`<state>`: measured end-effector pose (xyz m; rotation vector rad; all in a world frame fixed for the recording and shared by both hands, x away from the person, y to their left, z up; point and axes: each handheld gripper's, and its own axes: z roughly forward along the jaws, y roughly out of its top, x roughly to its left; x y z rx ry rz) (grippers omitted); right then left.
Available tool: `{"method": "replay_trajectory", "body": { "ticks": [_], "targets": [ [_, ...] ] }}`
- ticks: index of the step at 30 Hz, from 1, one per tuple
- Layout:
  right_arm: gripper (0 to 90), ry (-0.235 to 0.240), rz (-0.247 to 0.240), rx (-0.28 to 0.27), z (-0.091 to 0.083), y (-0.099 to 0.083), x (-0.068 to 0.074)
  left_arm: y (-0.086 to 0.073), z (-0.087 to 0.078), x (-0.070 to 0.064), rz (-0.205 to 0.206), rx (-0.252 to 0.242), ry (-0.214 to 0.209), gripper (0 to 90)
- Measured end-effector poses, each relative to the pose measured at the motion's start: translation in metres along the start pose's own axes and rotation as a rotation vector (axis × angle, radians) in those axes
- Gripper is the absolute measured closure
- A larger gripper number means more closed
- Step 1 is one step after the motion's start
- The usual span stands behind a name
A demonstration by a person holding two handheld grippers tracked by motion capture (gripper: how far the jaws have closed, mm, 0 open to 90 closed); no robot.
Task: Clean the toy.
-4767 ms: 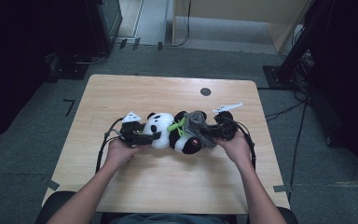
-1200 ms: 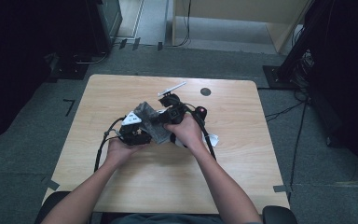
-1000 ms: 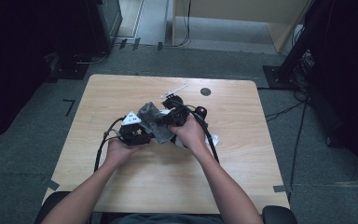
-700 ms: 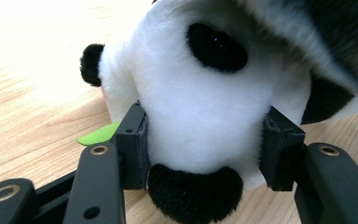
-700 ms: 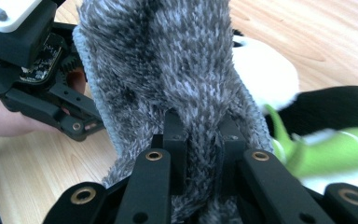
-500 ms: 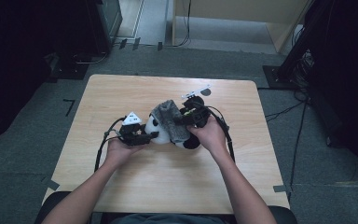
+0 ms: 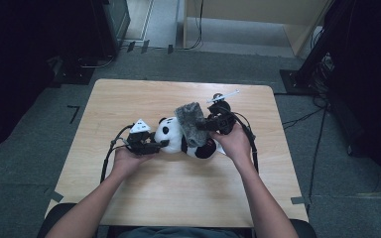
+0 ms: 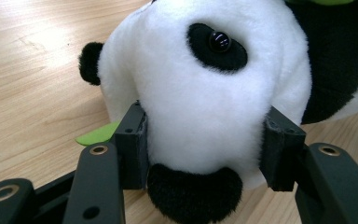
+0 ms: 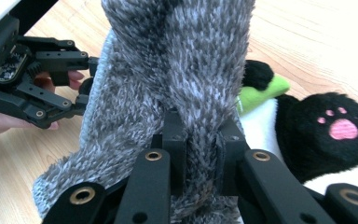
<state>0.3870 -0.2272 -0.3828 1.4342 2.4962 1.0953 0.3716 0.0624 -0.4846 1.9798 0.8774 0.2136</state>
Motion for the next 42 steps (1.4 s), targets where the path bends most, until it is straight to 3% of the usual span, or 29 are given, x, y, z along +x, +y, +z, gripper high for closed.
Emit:
{"method": "replay_trajectory", "body": {
  "ticks": [4,6,10,12,13,15,17,23,27,28,29,30,32,33,42],
  "targets": [
    [79.1,0.012,0.021,-0.016,-0.005,0.0,-0.001,0.0,0.0,0.0,0.001,0.0,0.0,44.7],
    [79.0,0.06,0.027,-0.052,-0.014,0.003,0.005,0.0,0.0,0.001,-0.006,-0.003,-0.004,44.6],
    [79.0,0.137,-0.007,-0.09,-0.019,0.011,0.023,0.0,0.0,0.001,-0.012,-0.002,-0.005,44.5],
    [79.0,0.146,-0.02,-0.093,-0.019,0.013,0.029,0.0,0.0,0.001,-0.014,-0.001,-0.005,44.4],
    [79.0,0.166,-0.041,-0.097,-0.017,0.017,0.039,0.0,0.0,0.001,-0.014,0.0,-0.005,44.4],
    [79.0,0.175,-0.045,-0.095,-0.015,0.018,0.043,0.0,0.0,0.001,-0.013,0.0,-0.005,44.4],
    [79.0,0.197,-0.076,-0.085,-0.005,0.023,0.059,0.0,0.0,0.001,-0.013,-0.002,-0.004,44.3],
    [79.0,0.209,-0.093,-0.039,0.022,0.024,0.076,0.0,0.0,0.001,-0.013,-0.002,-0.002,44.2],
    [79.0,0.161,-0.092,0.0,0.042,0.022,0.073,0.0,-0.001,0.001,-0.018,-0.002,-0.005,44.2],
    [79.0,0.113,-0.088,0.035,0.052,0.019,0.068,0.0,0.0,0.001,-0.017,-0.003,-0.005,44.2],
    [79.0,0.113,-0.088,0.035,0.052,0.019,0.068,0.0,0.0,0.001,-0.017,-0.003,-0.005,44.2],
    [79.1,0.07,-0.095,0.05,0.058,0.015,0.062,0.0,0.0,0.001,-0.016,-0.002,-0.006,44.3],
    [79.2,0.067,-0.096,0.048,0.059,0.013,0.06,0.0,0.0,0.001,-0.014,-0.002,-0.006,44.3],
    [79.5,0.091,-0.073,0.036,0.057,0.01,0.053,0.0,0.0,0.001,-0.013,-0.002,-0.007,44.3],
    [79.9,0.102,-0.104,0.045,0.047,0.001,0.044,0.0,0.0,0.001,-0.016,-0.001,-0.011,44.4]
  ]
}}
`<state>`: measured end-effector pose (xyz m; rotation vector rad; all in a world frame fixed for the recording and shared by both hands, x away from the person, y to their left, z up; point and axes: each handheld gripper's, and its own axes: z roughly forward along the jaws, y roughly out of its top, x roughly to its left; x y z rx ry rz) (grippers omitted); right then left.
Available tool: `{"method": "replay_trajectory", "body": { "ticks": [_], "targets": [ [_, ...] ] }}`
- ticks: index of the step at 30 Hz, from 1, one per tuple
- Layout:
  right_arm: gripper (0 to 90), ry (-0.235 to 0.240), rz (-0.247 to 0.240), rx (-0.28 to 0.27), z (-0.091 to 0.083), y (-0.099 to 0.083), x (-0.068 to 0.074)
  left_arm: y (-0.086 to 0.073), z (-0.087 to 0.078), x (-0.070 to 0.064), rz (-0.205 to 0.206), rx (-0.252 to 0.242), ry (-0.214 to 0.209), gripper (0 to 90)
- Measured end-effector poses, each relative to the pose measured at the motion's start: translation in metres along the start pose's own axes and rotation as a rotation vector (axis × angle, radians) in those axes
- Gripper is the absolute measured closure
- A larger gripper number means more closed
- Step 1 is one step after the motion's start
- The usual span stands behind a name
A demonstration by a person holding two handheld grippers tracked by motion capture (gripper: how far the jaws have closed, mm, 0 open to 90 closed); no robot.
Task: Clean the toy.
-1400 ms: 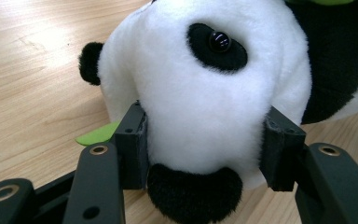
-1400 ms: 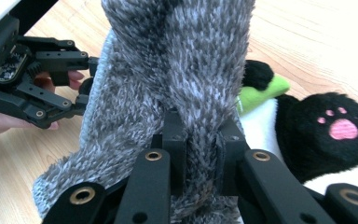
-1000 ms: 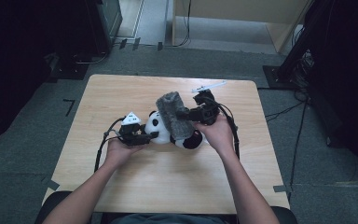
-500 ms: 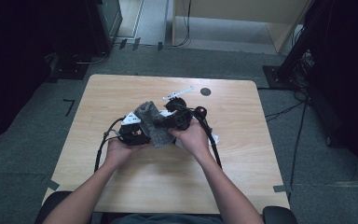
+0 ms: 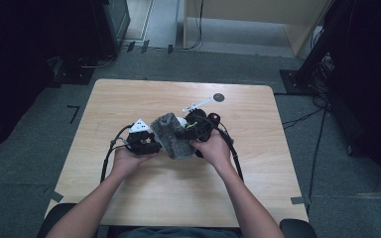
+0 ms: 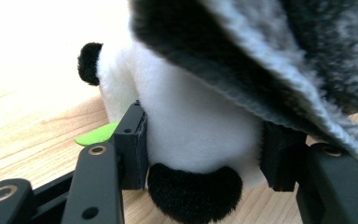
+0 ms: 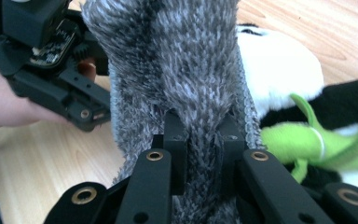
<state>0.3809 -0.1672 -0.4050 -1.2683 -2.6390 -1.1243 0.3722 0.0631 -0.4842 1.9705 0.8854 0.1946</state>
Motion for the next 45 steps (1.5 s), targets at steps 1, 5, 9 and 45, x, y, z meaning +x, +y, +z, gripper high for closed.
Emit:
{"method": "replay_trajectory", "body": {
  "ticks": [1,5,9,45],
  "targets": [
    [80.0,0.008,0.002,0.003,-0.002,-0.002,-0.001,0.0,0.0,0.0,0.001,0.0,-0.001,44.5],
    [80.2,0.002,-0.018,0.012,-0.011,-0.007,-0.003,0.0,0.0,-0.001,0.005,0.002,-0.001,44.5],
    [80.3,-0.022,-0.029,0.01,-0.023,-0.012,-0.006,0.0,0.0,-0.001,0.001,0.003,-0.001,44.6],
    [80.1,-0.103,0.216,-0.095,-0.072,-0.049,-0.075,0.0,0.001,-0.004,0.026,0.014,0.002,45.2]
  ]
}}
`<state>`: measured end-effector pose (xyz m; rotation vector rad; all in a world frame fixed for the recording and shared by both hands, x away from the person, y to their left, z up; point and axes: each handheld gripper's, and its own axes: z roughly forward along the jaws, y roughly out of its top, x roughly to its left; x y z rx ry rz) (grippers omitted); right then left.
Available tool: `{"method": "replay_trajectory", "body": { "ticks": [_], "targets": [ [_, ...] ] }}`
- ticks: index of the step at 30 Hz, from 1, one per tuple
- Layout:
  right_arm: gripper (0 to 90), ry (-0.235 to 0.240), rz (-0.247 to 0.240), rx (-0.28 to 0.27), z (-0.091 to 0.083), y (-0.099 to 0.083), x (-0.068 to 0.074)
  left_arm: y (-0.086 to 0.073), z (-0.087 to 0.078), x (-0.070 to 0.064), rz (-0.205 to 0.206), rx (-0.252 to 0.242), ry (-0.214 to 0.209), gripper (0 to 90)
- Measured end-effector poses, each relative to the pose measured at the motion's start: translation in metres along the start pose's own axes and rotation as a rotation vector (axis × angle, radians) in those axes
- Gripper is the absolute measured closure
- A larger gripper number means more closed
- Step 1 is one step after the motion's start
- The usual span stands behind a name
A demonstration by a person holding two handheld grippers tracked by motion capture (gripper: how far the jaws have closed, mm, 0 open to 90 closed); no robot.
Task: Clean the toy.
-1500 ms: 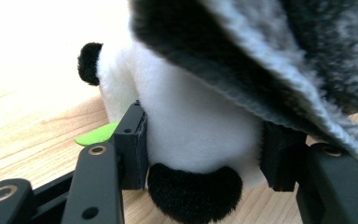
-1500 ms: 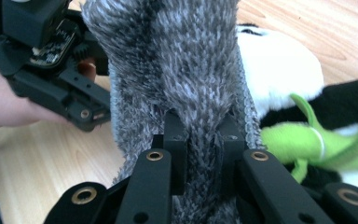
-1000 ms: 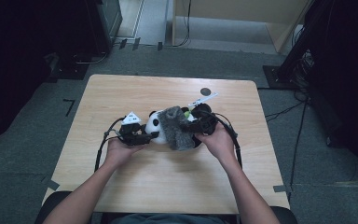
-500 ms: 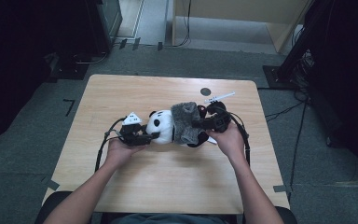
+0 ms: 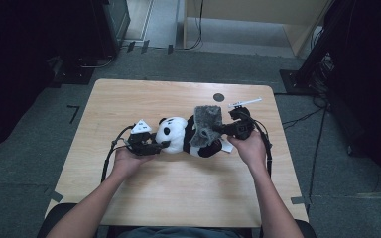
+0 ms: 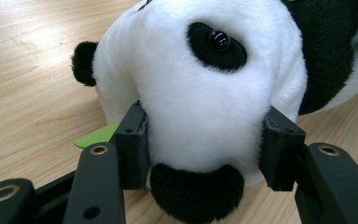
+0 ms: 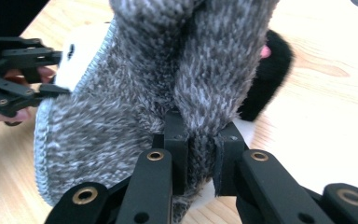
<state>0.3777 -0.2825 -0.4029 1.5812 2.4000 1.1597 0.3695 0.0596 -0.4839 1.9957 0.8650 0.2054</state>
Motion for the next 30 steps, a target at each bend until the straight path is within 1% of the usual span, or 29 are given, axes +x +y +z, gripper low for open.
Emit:
{"method": "replay_trajectory", "body": {
  "ticks": [2,6,7,8,9,10,13,14,17,19,21,22,25,26,28,30],
  "targets": [
    [80.1,-0.011,0.012,0.007,0.0,-0.002,-0.005,0.0,0.0,0.0,0.002,0.001,-0.002,45.2],
    [80.1,-0.019,0.017,0.02,0.005,-0.006,-0.01,-0.002,0.0,0.0,0.003,-0.003,-0.003,45.3],
    [80.1,-0.035,0.015,0.025,0.006,-0.008,-0.011,-0.002,0.0,0.0,0.003,-0.002,-0.002,45.3],
    [80.1,-0.035,0.015,0.025,0.006,-0.008,-0.011,-0.002,0.0,0.0,0.003,-0.002,-0.002,45.4],
    [80.1,-0.049,0.003,0.029,0.007,-0.009,-0.012,-0.002,0.0,0.0,0.004,-0.002,-0.002,45.4],
    [80.1,-0.051,0.01,0.031,0.007,-0.01,-0.012,-0.002,0.0,0.0,0.004,-0.002,-0.002,45.4],
    [80.2,-0.061,0.006,0.037,0.008,-0.013,-0.015,-0.002,0.0,0.0,0.001,-0.003,-0.003,45.4],
    [80.2,-0.06,0.009,0.039,0.009,-0.015,-0.018,-0.002,0.0,0.0,0.001,-0.003,-0.003,45.4],
    [80.4,-0.068,0.044,0.064,0.011,-0.022,-0.026,-0.002,0.0,0.0,-0.004,-0.004,-0.003,45.4],
    [80.5,-0.058,0.07,0.073,0.012,-0.025,-0.029,-0.002,0.0,0.001,-0.009,-0.004,-0.003,45.4],
    [80.6,-0.059,0.072,0.076,0.013,-0.026,-0.03,-0.002,0.0,0.001,-0.008,-0.003,-0.002,45.4],
    [80.6,-0.068,0.06,0.083,0.013,-0.028,-0.029,-0.002,0.0,0.001,-0.009,-0.003,-0.003,45.4],
    [80.6,-0.105,0.043,0.137,0.012,-0.033,-0.03,-0.002,0.0,0.002,-0.013,-0.001,-0.004,45.4],
    [80.6,-0.105,0.043,0.137,0.012,-0.033,-0.03,-0.002,0.0,0.002,-0.017,-0.001,-0.005,45.4],
    [80.6,-0.121,0.059,0.174,0.011,-0.039,-0.035,-0.002,0.0,0.002,-0.023,-0.001,-0.006,45.4],
    [80.5,-0.119,0.07,0.181,0.008,-0.041,-0.038,-0.002,0.0,0.002,-0.024,-0.002,-0.006,45.3]
  ]
}}
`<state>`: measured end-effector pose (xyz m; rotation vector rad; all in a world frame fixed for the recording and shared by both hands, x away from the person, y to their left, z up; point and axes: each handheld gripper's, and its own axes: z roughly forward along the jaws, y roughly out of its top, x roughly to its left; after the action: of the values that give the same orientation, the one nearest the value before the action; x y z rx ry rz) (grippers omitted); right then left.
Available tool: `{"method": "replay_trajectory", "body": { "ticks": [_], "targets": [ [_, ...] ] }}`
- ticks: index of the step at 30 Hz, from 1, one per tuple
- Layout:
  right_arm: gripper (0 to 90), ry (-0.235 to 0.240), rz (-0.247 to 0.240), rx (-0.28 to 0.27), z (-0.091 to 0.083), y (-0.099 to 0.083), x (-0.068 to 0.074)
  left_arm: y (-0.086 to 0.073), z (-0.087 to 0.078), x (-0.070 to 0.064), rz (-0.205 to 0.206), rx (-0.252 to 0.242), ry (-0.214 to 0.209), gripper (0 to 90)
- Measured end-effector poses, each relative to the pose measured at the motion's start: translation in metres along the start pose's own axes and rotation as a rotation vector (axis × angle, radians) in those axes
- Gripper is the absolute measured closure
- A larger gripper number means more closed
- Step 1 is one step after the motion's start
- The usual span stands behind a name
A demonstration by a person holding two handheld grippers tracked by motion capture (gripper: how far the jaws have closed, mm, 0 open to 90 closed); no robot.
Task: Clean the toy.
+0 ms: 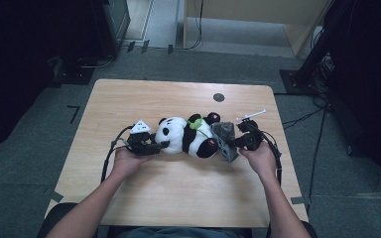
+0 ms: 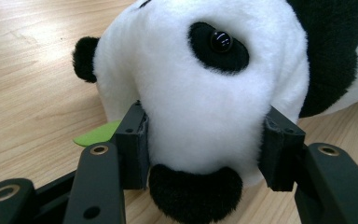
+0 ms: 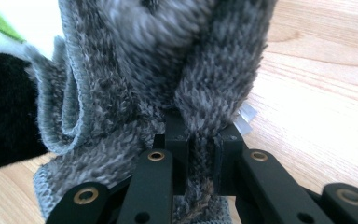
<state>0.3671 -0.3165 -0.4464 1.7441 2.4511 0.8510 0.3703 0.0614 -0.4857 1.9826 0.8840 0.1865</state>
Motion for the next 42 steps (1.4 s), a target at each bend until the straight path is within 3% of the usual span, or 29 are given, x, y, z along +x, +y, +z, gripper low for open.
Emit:
{"method": "replay_trajectory", "body": {
  "ticks": [2,5,6,9,12,17,18,19,20,21,25,29,30,32,37,42],
  "targets": [
    [80.6,-0.001,0.002,-0.006,-0.002,-0.001,-0.001,0.0,0.0,0.0,0.003,-0.001,0.001,45.3],
    [80.6,0.014,0.016,-0.06,-0.013,0.001,-0.002,0.0,0.0,-0.001,0.013,0.0,0.005,45.2],
    [80.7,0.026,0.013,-0.099,-0.023,0.004,0.0,0.0,0.0,-0.001,0.016,0.0,0.007,45.2],
    [80.7,0.052,-0.004,-0.148,-0.037,0.008,0.007,0.0,0.0,-0.002,0.02,0.002,0.01,45.2],
    [80.7,0.066,-0.017,-0.164,-0.047,0.011,0.016,0.0,0.0,-0.002,0.02,0.0,0.01,45.1],
    [80.7,0.102,-0.116,-0.218,-0.073,0.02,0.049,0.001,0.0,-0.002,0.018,0.0,0.011,45.1],
    [80.7,0.102,-0.116,-0.218,-0.073,0.02,0.049,0.001,0.0,-0.002,0.018,0.0,0.011,45.1],
    [80.6,0.126,-0.148,-0.234,-0.08,0.023,0.06,0.001,0.0,-0.002,0.02,0.002,0.011,45.1],
    [80.6,0.126,-0.148,-0.234,-0.08,0.023,0.06,0.001,0.0,-0.002,0.019,0.0,0.011,45.1],
    [80.6,0.141,-0.177,-0.242,-0.086,0.025,0.071,0.001,0.0,-0.002,0.019,0.0,0.012,45.1],
    [80.5,0.181,-0.228,-0.256,-0.093,0.029,0.093,0.0,0.0,-0.002,0.019,0.0,0.01,45.1],
    [80.5,0.211,-0.259,-0.25,-0.091,0.03,0.107,0.001,0.0,-0.002,0.019,0.0,0.012,45.1],
    [80.4,0.227,-0.278,-0.235,-0.084,0.03,0.115,0.001,0.0,-0.002,0.02,0.001,0.012,45.1],
    [80.4,0.23,-0.274,-0.209,-0.073,0.03,0.117,0.001,0.0,-0.002,0.021,0.001,0.012,45.0],
    [80.5,0.216,-0.244,-0.161,-0.054,0.028,0.107,0.0,0.0,-0.002,0.02,0.004,0.012,45.1],
    [80.4,0.216,-0.179,-0.145,-0.041,0.021,0.084,0.0,0.0,-0.003,0.03,0.007,0.016,45.1]
  ]
}}
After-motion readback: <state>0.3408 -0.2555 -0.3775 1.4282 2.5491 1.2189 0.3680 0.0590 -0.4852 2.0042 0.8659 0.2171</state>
